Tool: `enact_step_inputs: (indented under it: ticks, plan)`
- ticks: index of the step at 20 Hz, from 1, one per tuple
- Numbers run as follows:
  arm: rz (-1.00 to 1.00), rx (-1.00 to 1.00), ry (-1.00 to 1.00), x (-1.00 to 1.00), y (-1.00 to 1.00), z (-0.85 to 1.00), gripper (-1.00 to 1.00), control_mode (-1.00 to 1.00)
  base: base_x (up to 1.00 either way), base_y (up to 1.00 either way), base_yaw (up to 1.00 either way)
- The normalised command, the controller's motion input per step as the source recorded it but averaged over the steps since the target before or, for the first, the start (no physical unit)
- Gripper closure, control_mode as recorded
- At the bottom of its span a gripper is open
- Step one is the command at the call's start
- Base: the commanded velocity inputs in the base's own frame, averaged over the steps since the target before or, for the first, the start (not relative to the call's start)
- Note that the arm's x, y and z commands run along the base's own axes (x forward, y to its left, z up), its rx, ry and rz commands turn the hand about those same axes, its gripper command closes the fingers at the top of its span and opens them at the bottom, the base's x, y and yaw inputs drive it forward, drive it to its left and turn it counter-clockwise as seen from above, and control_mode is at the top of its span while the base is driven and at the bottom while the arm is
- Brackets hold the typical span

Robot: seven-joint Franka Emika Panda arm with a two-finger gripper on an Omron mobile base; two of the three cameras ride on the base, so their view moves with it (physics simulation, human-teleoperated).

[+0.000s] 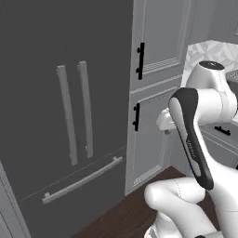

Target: Grab a lemon wedge from the fridge and one ice cube from the ice bowl, and put them in the glass of lemonade.

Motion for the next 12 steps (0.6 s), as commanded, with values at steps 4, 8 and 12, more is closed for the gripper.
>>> enact_step_inputs:
  ticks: [4, 8, 12]
  plan:
    - [0.00, 0.00, 0.00, 0.00, 0.00, 0.00, -1.00, 1.00, 0.91, -0.83, -0.37]
    - [0.00, 0.00, 0.00, 0.00, 0.00, 0.00, -1.00, 1.00, 0.80, -0.96, -0.48]
    - [0.00, 0.00, 0.00, 0.00, 0.00, 0.00, -1.00, 1.00, 0.16, -0.84, -0.72]
